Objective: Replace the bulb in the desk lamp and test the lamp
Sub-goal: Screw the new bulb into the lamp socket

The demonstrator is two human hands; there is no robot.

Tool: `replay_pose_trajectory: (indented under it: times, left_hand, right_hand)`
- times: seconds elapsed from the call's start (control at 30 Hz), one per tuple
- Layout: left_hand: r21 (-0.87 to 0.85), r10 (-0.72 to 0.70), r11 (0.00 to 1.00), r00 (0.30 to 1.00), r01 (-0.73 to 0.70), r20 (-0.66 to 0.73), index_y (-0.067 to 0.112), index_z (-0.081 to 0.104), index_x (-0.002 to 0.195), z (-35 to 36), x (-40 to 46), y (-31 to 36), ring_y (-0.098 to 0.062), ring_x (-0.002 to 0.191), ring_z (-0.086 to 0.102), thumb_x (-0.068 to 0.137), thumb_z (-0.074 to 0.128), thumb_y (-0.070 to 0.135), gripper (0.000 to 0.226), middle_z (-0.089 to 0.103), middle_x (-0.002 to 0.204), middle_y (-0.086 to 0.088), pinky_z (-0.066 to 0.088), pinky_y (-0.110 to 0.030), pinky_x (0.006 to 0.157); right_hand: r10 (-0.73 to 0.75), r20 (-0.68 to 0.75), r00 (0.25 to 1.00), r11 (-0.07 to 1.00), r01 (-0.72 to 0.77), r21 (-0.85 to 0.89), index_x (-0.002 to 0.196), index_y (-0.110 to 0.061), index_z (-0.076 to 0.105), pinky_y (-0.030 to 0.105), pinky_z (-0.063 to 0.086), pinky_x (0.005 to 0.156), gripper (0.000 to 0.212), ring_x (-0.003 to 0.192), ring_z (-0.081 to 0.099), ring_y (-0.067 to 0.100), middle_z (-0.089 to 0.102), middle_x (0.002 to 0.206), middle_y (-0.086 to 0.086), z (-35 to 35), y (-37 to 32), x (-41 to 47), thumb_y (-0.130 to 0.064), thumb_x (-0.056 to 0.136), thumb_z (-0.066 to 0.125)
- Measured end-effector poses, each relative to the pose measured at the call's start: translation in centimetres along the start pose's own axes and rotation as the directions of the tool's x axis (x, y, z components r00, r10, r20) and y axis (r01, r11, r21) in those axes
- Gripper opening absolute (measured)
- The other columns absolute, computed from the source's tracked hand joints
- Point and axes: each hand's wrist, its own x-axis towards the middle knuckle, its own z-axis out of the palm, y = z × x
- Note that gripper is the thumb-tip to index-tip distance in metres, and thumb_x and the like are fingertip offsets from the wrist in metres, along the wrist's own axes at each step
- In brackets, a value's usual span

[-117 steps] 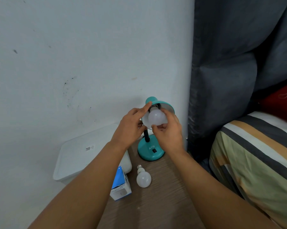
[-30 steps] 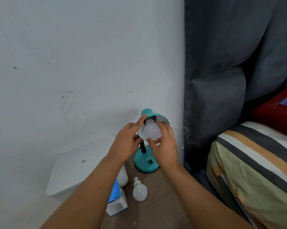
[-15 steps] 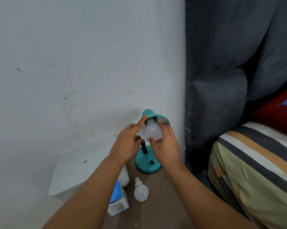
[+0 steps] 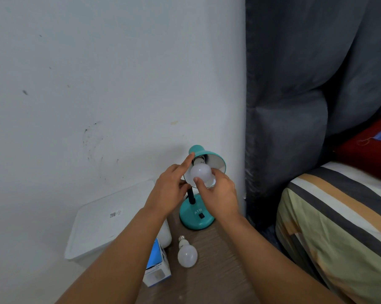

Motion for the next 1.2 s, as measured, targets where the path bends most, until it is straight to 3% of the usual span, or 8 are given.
replay_pose_trajectory:
  times: [0.13,0.2,0.33,0.53,0.77,1.0,1.13,1.2]
  left_hand:
    - [0.009,-0.002,1.000,1.000,0.002,-0.003,0.059,0.015,0.147,0.3,0.0,0.0,-0.009,0.081,0.062,0.086,0.069,0.005,0.098,0.049,0.095,0.007,0.054,-0.027,0.084]
    - [0.014,0.002,1.000,1.000,-0.002,-0.002,0.059,0.015,0.147,0.2,-0.1,-0.1,-0.009,0.081,0.061,0.085,0.068,0.004,0.098,0.048,0.094,0.009,0.054,-0.027,0.084]
    - [0.012,-0.009,1.000,1.000,0.009,0.007,0.055,0.019,0.148,0.1,-0.1,-0.3,-0.002,0.081,0.061,0.087,0.068,0.006,0.093,0.048,0.095,0.009,0.054,-0.030,0.085]
    - [0.023,-0.003,1.000,1.000,0.003,0.003,0.058,0.014,0.147,0.1,-0.1,-0.2,0.000,0.079,0.060,0.088,0.068,0.008,0.095,0.045,0.092,0.015,0.054,-0.026,0.085]
    - [0.006,0.015,1.000,1.000,-0.015,-0.014,0.061,0.013,0.145,0.3,-0.2,-0.3,-0.002,0.085,0.059,0.088,0.068,0.007,0.096,0.050,0.096,0.009,0.053,-0.022,0.086]
    - [0.030,0.011,0.999,1.000,-0.011,-0.010,0.059,0.010,0.146,0.3,-0.2,-0.4,0.000,0.082,0.058,0.089,0.068,0.010,0.095,0.049,0.097,0.009,0.053,-0.024,0.087]
    - [0.040,0.002,0.999,1.000,-0.001,-0.007,0.057,0.012,0.148,0.3,-0.1,-0.3,-0.002,0.083,0.060,0.090,0.068,0.012,0.092,0.050,0.098,0.008,0.054,-0.026,0.087]
    - [0.036,-0.005,0.999,1.000,0.005,-0.003,0.058,0.011,0.147,0.3,-0.1,-0.3,-0.002,0.083,0.060,0.090,0.067,0.011,0.093,0.050,0.098,0.008,0.054,-0.027,0.087]
  right_hand:
    - [-0.058,0.022,0.998,0.998,0.058,-0.014,0.142,-0.026,0.036,0.039,0.050,0.097,0.076,0.114,0.058,0.021,0.052,0.134,-0.001,-0.1,0.1,-0.3,-0.034,0.079,0.078]
    - [-0.076,0.016,0.997,0.997,0.077,-0.031,0.137,-0.027,0.042,0.041,0.051,0.097,0.067,0.108,0.063,0.023,0.051,0.134,-0.003,0.0,0.1,-0.1,-0.029,0.080,0.077]
    - [-0.009,-0.012,1.000,1.000,0.009,-0.008,0.125,-0.022,0.052,0.031,0.051,0.086,0.051,0.100,0.058,0.014,0.058,0.123,-0.003,0.0,-0.4,0.1,-0.046,0.083,0.069]
    - [-0.086,0.011,0.996,0.996,0.086,-0.024,0.134,-0.029,0.042,0.033,0.048,0.094,0.069,0.114,0.054,0.014,0.051,0.132,-0.008,-0.1,-0.5,0.0,-0.038,0.077,0.079]
    - [-0.002,0.007,1.000,0.999,0.002,-0.039,0.126,-0.026,0.053,0.033,0.052,0.086,0.050,0.104,0.060,0.016,0.062,0.120,-0.003,-0.3,-0.9,0.3,-0.048,0.084,0.069]
    - [-0.005,0.047,0.999,0.998,0.009,-0.069,0.133,-0.028,0.047,0.038,0.051,0.095,0.064,0.113,0.057,0.019,0.057,0.128,-0.003,-0.3,-0.6,0.4,-0.036,0.078,0.079]
    - [0.076,0.031,0.997,0.995,-0.078,0.069,0.122,-0.031,0.055,0.044,0.061,0.072,0.059,0.090,0.069,0.019,0.062,0.110,-0.005,0.0,-0.9,0.1,-0.061,0.074,0.068]
    - [0.088,0.034,0.996,0.992,-0.091,0.087,0.125,-0.032,0.051,0.046,0.061,0.066,0.062,0.090,0.069,0.019,0.061,0.109,-0.007,0.0,-0.7,0.0,-0.063,0.073,0.067]
